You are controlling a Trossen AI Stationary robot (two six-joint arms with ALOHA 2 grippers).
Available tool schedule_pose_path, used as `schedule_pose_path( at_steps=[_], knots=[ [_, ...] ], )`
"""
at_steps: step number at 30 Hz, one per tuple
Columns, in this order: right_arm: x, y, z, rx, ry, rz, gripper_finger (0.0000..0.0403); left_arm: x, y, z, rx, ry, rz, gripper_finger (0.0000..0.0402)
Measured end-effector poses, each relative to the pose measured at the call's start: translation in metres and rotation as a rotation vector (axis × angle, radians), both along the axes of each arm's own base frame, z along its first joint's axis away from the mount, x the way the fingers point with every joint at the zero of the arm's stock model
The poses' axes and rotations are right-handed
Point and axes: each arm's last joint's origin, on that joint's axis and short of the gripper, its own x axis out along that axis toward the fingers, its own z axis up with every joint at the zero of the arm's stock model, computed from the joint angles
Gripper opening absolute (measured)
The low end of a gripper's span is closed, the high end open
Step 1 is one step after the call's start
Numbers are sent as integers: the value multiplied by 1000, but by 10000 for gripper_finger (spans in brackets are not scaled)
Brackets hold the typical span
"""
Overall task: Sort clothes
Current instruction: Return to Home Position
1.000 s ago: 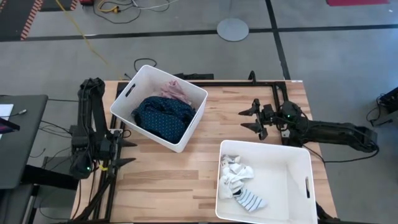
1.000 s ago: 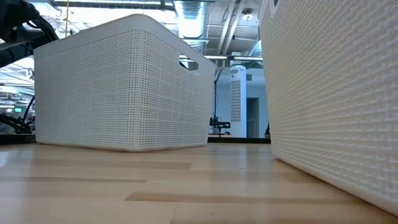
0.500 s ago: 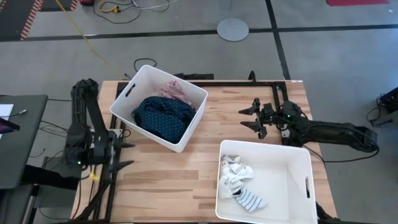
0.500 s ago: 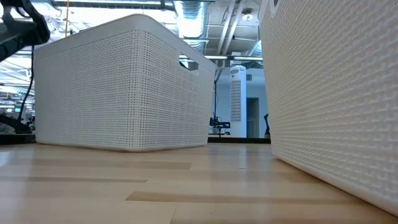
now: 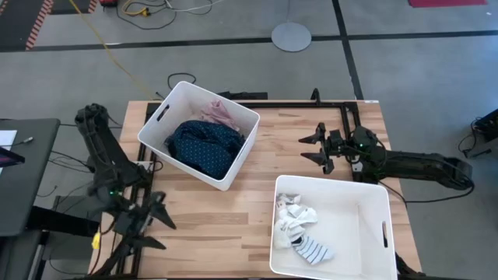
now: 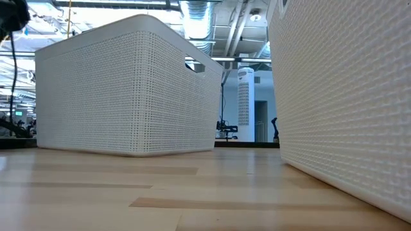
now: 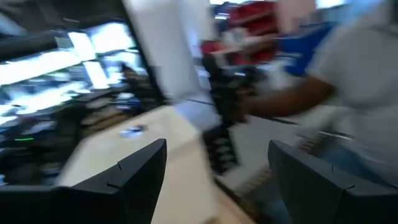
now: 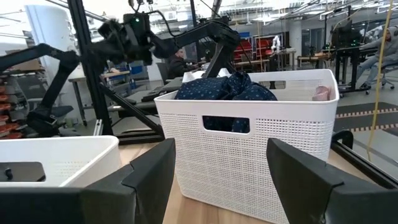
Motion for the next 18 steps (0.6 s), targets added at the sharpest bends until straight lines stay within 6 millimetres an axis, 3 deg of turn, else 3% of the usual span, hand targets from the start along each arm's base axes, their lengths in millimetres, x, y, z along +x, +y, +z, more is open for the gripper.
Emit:
schedule_pose_path(
  at_steps=[4,10,18],
  knots=[
    [0,0,0,-1,0,1,269,17,8,-20,-3,53,-88,274],
    [0,0,0,0,0,-2,269,41,33,-68,-42,152,-110,274],
    [0,0,0,-1,3,-2,269,40,68,-130,-168,159,-111,274]
  ],
)
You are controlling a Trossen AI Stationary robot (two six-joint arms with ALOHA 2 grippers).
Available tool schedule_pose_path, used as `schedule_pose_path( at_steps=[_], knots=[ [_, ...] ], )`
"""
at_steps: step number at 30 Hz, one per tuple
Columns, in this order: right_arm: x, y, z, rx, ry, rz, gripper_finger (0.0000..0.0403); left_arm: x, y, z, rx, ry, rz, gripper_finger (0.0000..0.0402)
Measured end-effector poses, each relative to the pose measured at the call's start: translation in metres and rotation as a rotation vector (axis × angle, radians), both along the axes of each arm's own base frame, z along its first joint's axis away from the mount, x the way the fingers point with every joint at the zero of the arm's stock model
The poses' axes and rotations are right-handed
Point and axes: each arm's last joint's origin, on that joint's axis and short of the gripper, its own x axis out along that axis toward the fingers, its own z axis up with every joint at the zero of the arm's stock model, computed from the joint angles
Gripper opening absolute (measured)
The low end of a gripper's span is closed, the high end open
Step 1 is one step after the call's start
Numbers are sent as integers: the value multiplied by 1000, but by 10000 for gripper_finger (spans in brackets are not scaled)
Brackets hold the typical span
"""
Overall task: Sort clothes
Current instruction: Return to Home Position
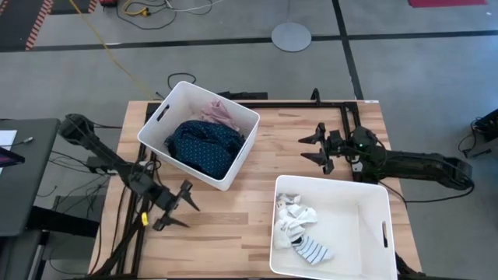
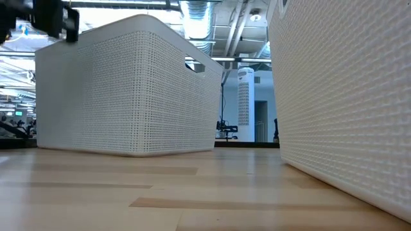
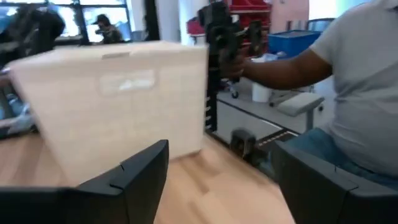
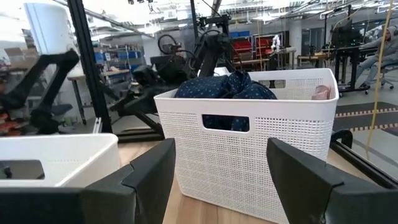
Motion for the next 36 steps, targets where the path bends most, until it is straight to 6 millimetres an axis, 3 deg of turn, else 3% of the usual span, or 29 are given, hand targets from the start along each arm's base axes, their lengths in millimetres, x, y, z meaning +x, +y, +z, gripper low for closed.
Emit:
schedule_pose_path(
  at_steps=[5,10,20,36],
  knots=[
    [0,0,-3,-54,25,-9,269,-9,14,-30,-31,70,56,265],
    [-1,-5,-3,-72,32,-41,267,-12,19,-41,-26,115,93,237],
    [-23,-10,-35,-39,22,-134,219,-16,23,-36,14,71,140,225],
    [-33,-12,-32,-72,14,-155,207,-47,48,-25,15,21,248,225]
  ],
)
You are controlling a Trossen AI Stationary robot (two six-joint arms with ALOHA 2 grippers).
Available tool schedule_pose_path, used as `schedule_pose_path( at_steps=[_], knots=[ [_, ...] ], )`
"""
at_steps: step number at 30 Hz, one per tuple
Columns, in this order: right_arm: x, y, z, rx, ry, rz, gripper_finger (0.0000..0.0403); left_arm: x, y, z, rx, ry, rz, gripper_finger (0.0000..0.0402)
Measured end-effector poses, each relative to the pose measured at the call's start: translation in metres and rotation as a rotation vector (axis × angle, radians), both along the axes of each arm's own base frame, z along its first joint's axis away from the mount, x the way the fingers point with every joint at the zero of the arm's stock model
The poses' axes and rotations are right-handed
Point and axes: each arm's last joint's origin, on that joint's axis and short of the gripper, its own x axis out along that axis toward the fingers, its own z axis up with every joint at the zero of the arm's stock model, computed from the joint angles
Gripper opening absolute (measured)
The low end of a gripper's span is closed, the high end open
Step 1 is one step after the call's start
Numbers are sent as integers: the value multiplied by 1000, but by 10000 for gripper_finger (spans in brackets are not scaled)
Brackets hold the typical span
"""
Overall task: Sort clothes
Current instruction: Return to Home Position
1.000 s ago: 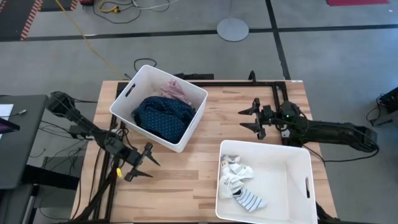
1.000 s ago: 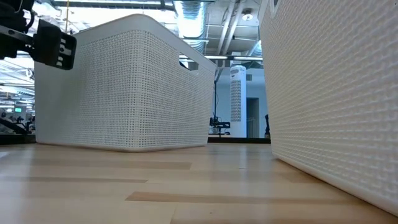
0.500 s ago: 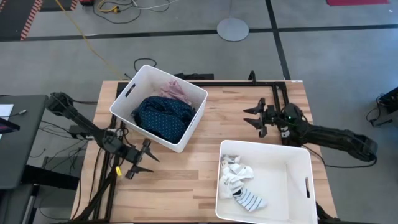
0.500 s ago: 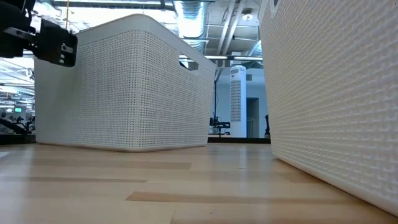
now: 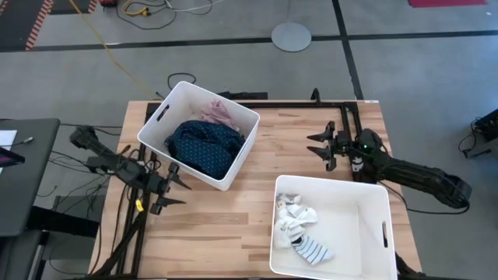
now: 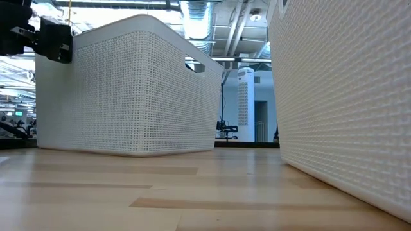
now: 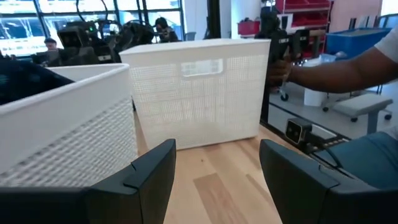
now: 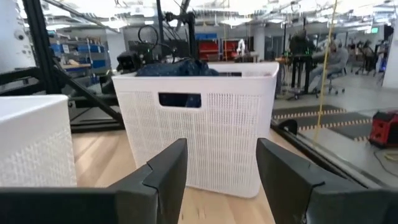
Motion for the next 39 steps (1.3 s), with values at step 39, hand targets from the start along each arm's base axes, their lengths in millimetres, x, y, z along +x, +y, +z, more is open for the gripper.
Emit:
schedule_pose_path(
  at_steps=[39],
  knots=[
    [-5,-5,-34,381,262,-73,207,-9,5,1,-17,-30,-29,225]
  ],
)
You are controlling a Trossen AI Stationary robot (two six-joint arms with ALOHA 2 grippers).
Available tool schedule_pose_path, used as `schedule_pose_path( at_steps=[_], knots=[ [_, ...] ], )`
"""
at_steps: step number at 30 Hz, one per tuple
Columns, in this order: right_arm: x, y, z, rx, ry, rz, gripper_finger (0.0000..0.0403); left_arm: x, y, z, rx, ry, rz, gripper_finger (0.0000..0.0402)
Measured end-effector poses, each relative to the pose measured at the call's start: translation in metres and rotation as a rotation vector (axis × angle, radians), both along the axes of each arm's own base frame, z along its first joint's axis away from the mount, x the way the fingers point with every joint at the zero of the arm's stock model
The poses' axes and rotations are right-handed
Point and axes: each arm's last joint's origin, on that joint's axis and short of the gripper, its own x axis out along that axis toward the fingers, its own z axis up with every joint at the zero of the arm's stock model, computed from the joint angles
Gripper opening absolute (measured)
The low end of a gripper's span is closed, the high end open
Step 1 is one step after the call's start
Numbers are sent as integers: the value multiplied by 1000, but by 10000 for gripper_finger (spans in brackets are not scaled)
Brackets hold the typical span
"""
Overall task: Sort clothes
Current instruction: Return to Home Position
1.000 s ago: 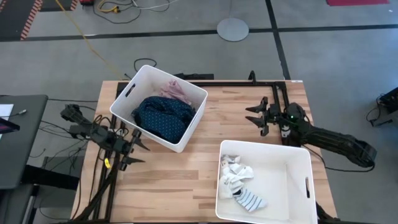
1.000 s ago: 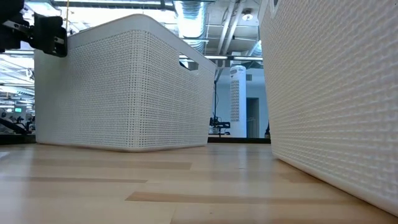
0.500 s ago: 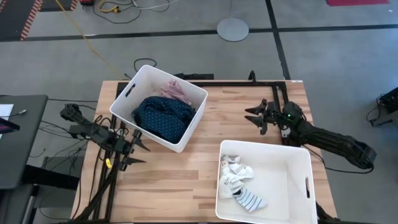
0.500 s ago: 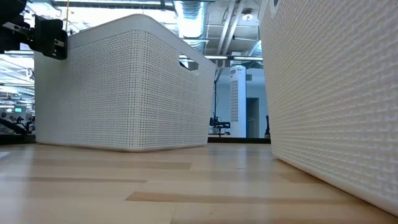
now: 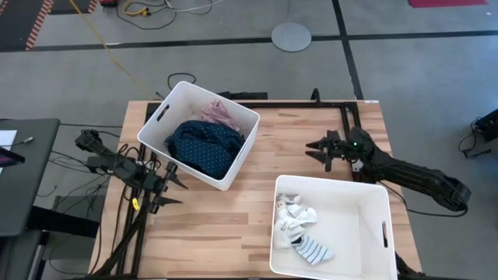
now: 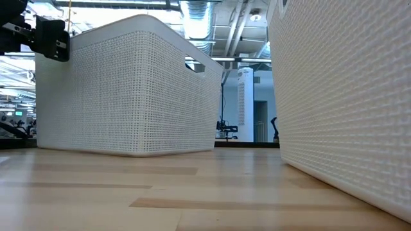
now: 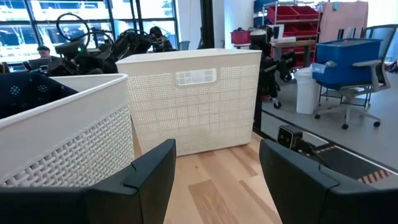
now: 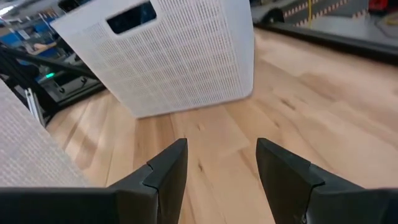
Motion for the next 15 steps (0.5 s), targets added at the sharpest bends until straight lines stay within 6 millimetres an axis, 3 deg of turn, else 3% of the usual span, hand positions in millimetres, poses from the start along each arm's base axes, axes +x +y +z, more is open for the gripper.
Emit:
schedule_pose_path(
  at_steps=[15],
  knots=[
    [-2,1,-8,55,68,0,207,0,0,0,0,0,0,225]
  ],
)
